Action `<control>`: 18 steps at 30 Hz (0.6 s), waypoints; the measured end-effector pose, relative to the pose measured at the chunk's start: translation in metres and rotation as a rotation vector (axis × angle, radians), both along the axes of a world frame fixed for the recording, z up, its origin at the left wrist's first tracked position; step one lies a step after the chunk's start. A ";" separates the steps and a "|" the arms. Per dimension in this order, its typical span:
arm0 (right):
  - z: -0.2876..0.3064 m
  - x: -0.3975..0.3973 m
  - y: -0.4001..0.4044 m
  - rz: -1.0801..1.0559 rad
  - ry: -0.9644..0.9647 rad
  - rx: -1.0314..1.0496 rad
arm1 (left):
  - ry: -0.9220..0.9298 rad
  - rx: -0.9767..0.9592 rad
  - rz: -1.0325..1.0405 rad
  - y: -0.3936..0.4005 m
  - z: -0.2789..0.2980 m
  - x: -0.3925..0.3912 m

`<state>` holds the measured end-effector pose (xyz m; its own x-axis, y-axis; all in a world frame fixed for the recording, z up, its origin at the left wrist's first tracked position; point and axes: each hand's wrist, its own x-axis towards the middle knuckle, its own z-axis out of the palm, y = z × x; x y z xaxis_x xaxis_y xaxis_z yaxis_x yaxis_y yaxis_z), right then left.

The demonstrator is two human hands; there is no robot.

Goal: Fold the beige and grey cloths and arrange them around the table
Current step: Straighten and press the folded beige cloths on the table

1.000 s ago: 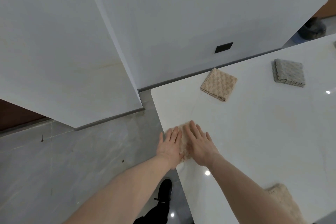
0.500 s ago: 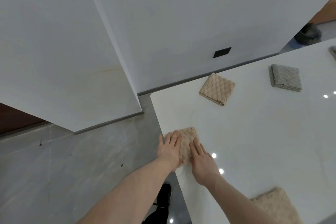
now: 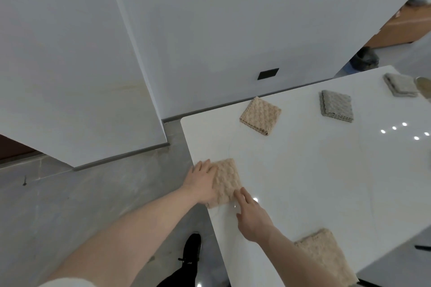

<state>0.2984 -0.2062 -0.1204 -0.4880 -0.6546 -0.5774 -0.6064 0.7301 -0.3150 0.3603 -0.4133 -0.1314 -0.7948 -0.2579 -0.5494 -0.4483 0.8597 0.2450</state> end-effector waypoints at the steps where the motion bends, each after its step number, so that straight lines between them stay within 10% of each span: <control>1: 0.002 -0.001 0.000 0.008 0.005 -0.011 | 0.066 -0.022 0.003 0.005 0.003 0.009; 6: 0.001 -0.001 -0.005 0.055 -0.006 0.031 | 0.221 -0.008 -0.030 0.042 0.001 0.050; 18: 0.009 0.018 0.044 -0.160 -0.068 -0.067 | -0.219 -0.005 0.000 0.071 0.000 0.045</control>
<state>0.3163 -0.1625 -0.1109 -0.5499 -0.6099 -0.5706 -0.4600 0.7914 -0.4026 0.4053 -0.3426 -0.1314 -0.6569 -0.2610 -0.7073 -0.4901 0.8608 0.1375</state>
